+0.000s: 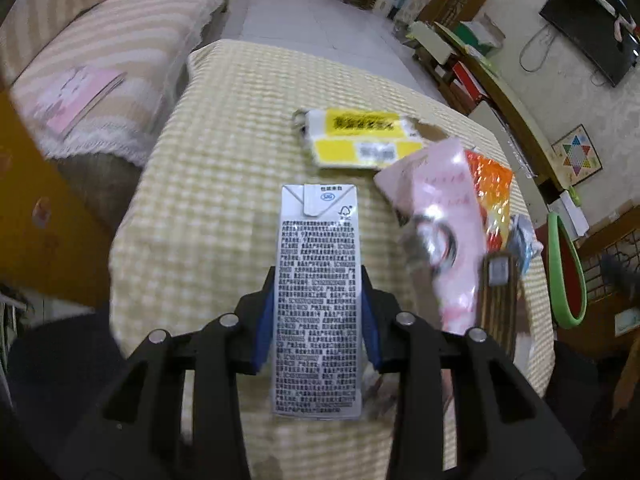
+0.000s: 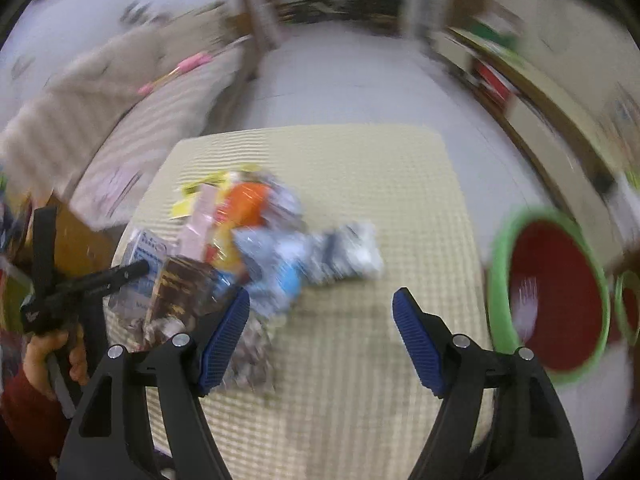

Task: Collect trash
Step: 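Grasp the yellow medicine box with the right tool and lift it while the left holds the milk carton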

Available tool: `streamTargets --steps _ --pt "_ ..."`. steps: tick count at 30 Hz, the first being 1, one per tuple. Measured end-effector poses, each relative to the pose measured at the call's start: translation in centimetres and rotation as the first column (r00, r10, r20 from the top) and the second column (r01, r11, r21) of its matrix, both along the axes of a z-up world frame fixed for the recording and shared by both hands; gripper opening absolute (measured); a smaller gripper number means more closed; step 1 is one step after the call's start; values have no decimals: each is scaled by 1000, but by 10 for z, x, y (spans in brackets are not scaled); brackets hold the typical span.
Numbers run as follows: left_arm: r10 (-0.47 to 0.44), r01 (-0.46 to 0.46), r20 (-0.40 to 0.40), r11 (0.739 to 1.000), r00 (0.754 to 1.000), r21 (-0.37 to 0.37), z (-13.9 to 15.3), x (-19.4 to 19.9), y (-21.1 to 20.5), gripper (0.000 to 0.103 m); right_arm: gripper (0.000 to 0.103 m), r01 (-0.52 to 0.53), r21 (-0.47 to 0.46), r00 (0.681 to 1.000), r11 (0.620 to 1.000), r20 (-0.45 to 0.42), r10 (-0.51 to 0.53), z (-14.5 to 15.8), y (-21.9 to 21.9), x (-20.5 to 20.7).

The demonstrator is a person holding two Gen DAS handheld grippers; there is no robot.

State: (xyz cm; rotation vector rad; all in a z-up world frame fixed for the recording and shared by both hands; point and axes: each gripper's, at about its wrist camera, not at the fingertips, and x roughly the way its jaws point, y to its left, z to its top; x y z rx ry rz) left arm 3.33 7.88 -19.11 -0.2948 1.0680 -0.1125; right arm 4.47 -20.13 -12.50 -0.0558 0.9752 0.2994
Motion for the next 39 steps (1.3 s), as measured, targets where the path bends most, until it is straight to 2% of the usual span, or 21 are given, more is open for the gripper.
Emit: streamTargets --steps 3,6,9,13,15,19,21,24,26,27,29,32,33,36,39 --pt "24 -24 18 1000 1000 2 0 -12 2 35 77 -140 -66 990 988 17 142 10 50 39" --pt "28 -27 37 1000 999 -16 1 -16 6 35 82 -259 -156 965 953 5 263 3 100 68" --pt "39 -38 38 999 999 -38 -5 -16 9 35 85 -386 -271 921 882 -51 387 -17 158 91" --pt "61 -58 27 993 998 -105 -11 -18 19 36 85 -516 -394 853 760 -163 495 -54 215 110" --pt "61 -59 19 991 998 -124 -13 -14 22 36 86 -572 -436 818 695 -238 524 -76 233 119" --pt "64 -61 16 986 998 -153 -14 -14 25 36 86 -640 -520 762 565 -334 555 -106 252 136" --pt "65 -62 13 984 998 -165 -16 -14 26 36 89 -658 -551 746 513 -381 547 -117 256 150" --pt "66 -65 0 982 998 -179 -20 -12 25 36 93 -691 -524 720 498 -438 538 -127 257 161" --pt "64 -64 -4 981 998 -186 -23 -10 26 36 95 -735 -477 677 482 -499 541 -135 259 166" --pt "67 -67 -5 981 998 -182 -24 -9 26 36 96 -763 -457 647 458 -528 550 -141 260 165" --pt "68 -68 -8 980 998 -186 -25 -8 26 36 96 -791 -453 611 412 -553 566 -149 265 163" --pt "71 -72 -9 978 997 -196 -27 -8 27 36 96 -802 -492 590 338 -570 572 -165 266 158" --pt "72 -72 -9 978 997 -197 -27 -8 27 36 96 -801 -504 590 323 -575 567 -171 265 159" --pt "74 -76 -15 976 997 -205 -29 -7 27 36 96 -808 -484 584 336 -584 563 -175 262 167" --pt "74 -76 -17 976 997 -206 -30 -7 27 36 94 -797 -465 603 386 -584 543 -174 253 183"
